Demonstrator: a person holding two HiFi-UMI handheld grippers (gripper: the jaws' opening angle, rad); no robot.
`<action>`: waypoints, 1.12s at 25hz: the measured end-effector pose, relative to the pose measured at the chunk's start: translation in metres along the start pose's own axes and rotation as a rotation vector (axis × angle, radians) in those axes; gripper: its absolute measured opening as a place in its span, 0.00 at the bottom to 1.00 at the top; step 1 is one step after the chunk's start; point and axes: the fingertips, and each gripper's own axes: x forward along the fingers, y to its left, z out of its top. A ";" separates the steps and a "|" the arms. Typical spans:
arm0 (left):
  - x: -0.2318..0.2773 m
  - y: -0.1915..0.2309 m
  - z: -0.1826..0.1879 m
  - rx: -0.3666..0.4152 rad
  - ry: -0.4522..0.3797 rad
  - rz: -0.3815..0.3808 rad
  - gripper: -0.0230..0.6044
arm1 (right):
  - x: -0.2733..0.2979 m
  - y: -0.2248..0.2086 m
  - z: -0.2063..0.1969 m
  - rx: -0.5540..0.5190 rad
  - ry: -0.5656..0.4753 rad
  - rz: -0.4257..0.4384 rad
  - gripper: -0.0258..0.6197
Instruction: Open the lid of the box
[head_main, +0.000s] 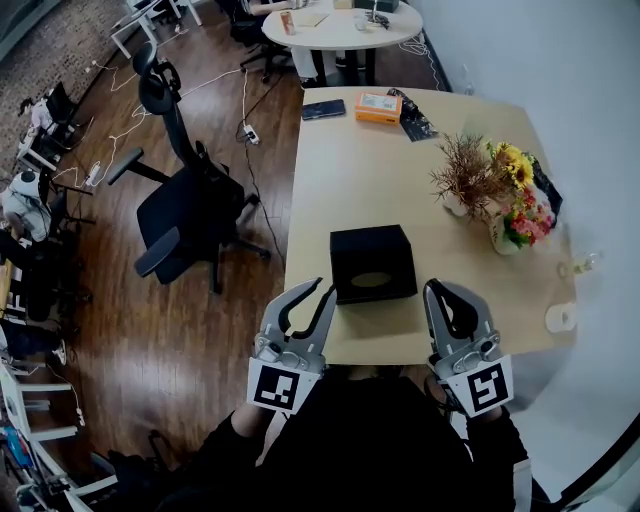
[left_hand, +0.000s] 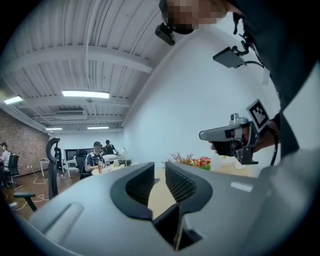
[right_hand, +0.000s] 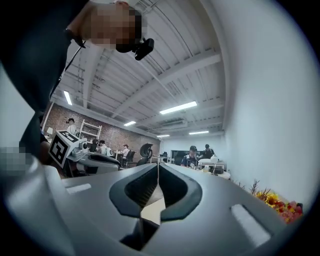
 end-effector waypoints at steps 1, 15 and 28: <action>-0.002 -0.003 0.003 0.000 -0.007 -0.001 0.12 | -0.003 0.002 0.004 -0.013 -0.013 -0.005 0.05; -0.008 -0.033 0.016 0.035 -0.022 -0.096 0.11 | -0.015 0.009 0.003 -0.036 -0.026 -0.012 0.04; -0.012 -0.028 0.006 0.019 0.004 -0.080 0.11 | -0.010 0.017 -0.010 -0.053 0.020 0.012 0.04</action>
